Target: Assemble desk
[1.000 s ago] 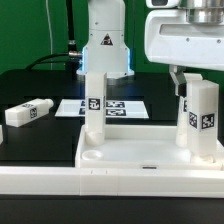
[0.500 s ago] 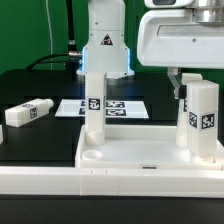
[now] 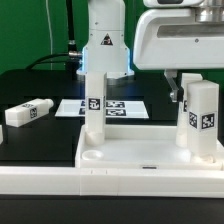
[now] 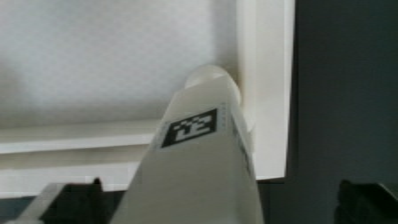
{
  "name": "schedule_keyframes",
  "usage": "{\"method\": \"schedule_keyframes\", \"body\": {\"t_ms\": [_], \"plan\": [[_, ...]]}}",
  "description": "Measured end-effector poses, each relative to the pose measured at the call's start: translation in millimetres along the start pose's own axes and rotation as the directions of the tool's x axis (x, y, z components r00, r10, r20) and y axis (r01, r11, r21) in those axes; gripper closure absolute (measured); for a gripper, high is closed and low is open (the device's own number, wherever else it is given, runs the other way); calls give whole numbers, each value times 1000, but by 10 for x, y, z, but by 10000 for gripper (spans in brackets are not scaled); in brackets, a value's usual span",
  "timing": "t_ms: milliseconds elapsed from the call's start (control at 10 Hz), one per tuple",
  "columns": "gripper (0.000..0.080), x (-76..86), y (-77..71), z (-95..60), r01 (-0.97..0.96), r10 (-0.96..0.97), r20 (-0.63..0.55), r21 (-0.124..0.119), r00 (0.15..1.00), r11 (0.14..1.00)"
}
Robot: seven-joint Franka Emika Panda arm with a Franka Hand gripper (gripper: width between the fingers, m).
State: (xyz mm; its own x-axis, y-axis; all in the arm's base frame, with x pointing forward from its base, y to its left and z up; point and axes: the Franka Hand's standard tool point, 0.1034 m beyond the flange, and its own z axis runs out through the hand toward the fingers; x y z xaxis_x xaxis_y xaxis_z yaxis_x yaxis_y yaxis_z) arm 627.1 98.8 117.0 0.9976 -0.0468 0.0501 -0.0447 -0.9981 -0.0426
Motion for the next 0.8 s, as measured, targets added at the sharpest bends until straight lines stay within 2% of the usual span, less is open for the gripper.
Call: {"method": "schedule_keyframes", "body": {"t_ms": [100,300,600,800], "plan": [[151,4,21,-1,79,-79,0,-1,997,997],[151,5,30,1,99,-99,0,-2,995,995],[510,5,35,3,96,-96,1,-2,995,995],[510,5,41,6,57,-57,1,-3,998,998]]}}
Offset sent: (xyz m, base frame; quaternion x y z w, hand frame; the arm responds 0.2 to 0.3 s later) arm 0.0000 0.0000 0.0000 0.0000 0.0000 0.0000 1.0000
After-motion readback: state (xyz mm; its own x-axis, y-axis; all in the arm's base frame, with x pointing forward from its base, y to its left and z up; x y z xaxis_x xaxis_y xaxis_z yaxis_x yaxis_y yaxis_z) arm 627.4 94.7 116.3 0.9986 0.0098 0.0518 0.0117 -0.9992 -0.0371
